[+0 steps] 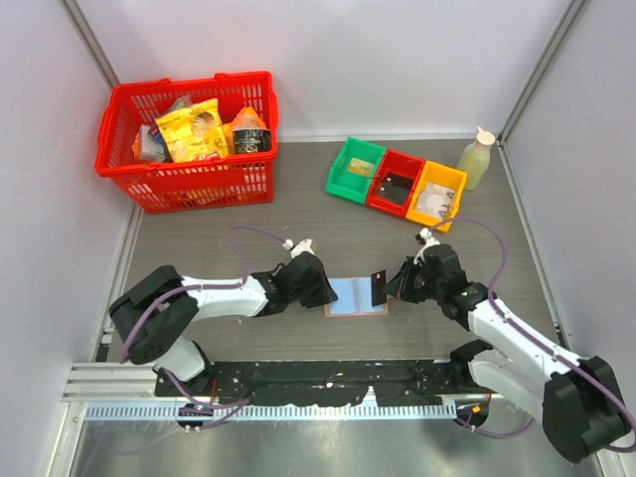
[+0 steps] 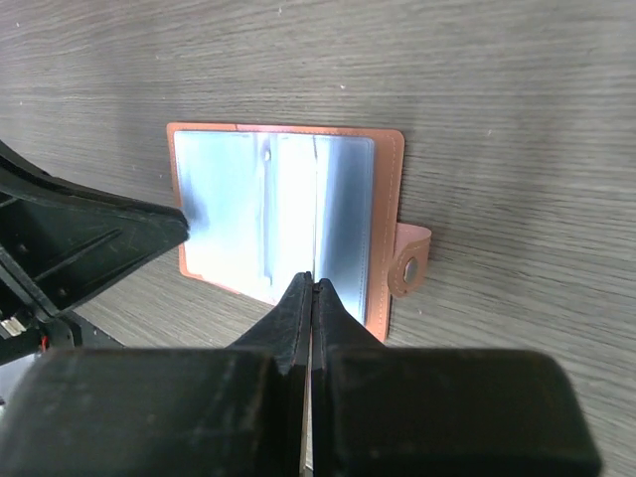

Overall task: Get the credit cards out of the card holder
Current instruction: Remove the credit card from the card holder.

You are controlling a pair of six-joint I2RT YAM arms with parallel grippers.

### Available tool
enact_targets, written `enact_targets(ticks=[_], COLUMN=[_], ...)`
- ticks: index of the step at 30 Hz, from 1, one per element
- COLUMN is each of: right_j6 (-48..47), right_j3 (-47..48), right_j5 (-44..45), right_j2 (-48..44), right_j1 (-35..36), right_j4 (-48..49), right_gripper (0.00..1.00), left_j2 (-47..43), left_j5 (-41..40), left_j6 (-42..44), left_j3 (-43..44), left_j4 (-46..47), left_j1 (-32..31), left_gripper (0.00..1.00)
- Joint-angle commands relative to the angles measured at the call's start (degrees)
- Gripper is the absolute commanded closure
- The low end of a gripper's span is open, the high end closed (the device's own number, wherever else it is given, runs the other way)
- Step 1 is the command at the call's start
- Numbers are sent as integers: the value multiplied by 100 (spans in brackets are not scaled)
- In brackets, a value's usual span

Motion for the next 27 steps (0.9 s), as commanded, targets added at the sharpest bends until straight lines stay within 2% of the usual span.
enact_targets(ticks=[1,5,8,10,17,24,27], right_j6=[-609,-1137,-1514,-1655,-1788,-1832,-1823], right_j3=[683,1131,1422,1607,1783,1809,1801], right_j5=[332,-221,-949,-1327,-2760,-3588,-3702], right_j2=[-396,-589,-678,-704,-871,-1056,-1073], right_j1=[-39,-30,-30,-13,57,250,426], right_j4=[-904,-1124,-1194,-1221,-659,-290,-158], right_gripper=[99,99,99,99,99,99,99], left_j2=[-822,-1612,-1974,-2106,-2221,-1949,-1703], left_j5=[-377,-333,148,762,2530,3664,4297], left_j6=[575,1435,2191,2806,4424,5418,5560], left_j3=[56,337,583,750,1471,2086,2280], left_j4=[-652,-1047,-1144,-1197,-1732,-2523,-2691], left_j1=[146,321,550,673,761,761,761], left_gripper=[71,33,17,12,9,9,14])
